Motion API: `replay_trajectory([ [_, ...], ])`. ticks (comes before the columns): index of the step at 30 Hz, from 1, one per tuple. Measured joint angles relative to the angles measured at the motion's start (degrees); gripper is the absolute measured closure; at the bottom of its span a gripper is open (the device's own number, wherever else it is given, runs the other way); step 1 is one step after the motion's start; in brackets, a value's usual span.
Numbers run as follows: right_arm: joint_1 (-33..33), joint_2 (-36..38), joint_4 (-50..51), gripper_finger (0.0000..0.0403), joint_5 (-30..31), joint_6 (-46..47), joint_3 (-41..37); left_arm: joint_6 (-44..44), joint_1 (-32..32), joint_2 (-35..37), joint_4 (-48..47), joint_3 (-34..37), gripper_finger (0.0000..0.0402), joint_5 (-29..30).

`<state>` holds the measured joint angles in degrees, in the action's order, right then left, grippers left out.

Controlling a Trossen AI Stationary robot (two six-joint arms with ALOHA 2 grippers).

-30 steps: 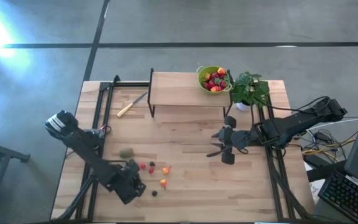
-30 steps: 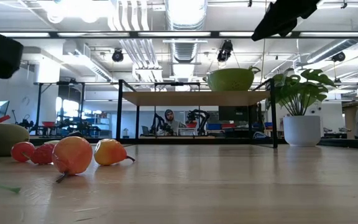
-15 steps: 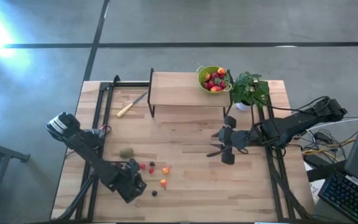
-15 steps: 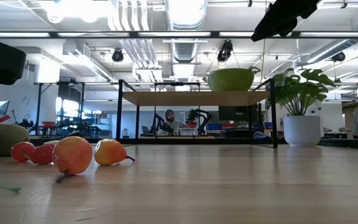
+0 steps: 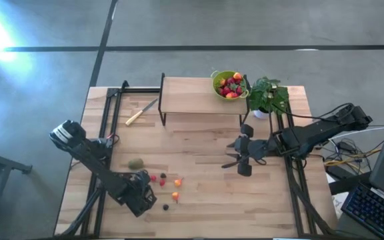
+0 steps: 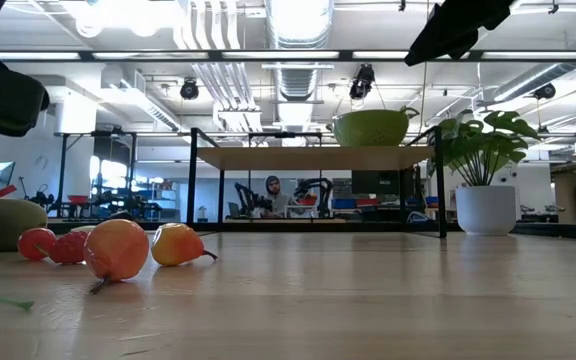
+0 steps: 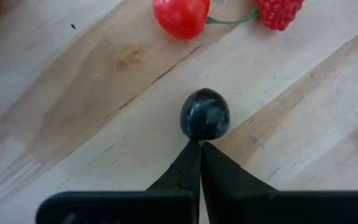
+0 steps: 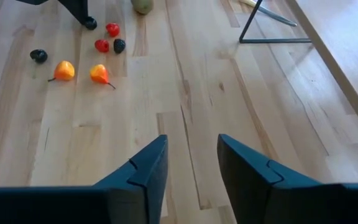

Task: Build produce basket
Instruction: Put the black cherry into the green basket

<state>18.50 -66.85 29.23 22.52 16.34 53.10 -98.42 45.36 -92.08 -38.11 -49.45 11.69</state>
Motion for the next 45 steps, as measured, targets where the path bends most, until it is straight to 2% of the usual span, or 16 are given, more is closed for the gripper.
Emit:
replay_trajectory([
  [8, 0.0, 0.0, 0.1, 0.0298, 0.0, 0.0, 0.0, 4.2, 0.0, 0.3, -0.3, -1.3, 0.0398, -0.5],
  [12, 0.0, 0.0, 0.1, 0.0308, 0.0, -0.2, 0.0, 9.3, -0.6, 0.4, -0.5, -3.6, 0.0398, 2.1],
  [19, 0.0, 0.0, 0.1, 0.0299, 0.0, -0.2, 0.0, 24.9, -4.8, 0.5, -0.4, -9.0, 0.0398, 11.8],
  [25, 0.0, 0.0, 0.8, 0.0279, 0.0, -0.2, 0.0, 40.4, -12.1, 0.5, 2.3, -12.3, 0.0399, 14.0],
  [29, 0.0, 0.4, 4.0, 0.0269, 0.1, -0.2, 0.5, 51.1, -17.5, 0.5, 8.3, -12.8, 0.0399, 12.3],
  [38, 0.1, 3.5, 7.8, 0.0265, 0.2, 1.3, 1.2, 70.1, -29.5, 0.5, 22.9, -12.8, 0.0399, 3.7],
  [41, 0.2, 3.8, 7.8, 0.0272, 0.1, 1.3, 0.7, 76.1, -32.1, 0.5, 27.4, -12.8, 0.0399, 0.6],
  [45, 0.4, 3.3, 6.6, 0.0277, -0.1, 1.4, 0.1, 82.7, -34.2, 0.5, 31.0, -12.8, 0.0400, -0.2],
])
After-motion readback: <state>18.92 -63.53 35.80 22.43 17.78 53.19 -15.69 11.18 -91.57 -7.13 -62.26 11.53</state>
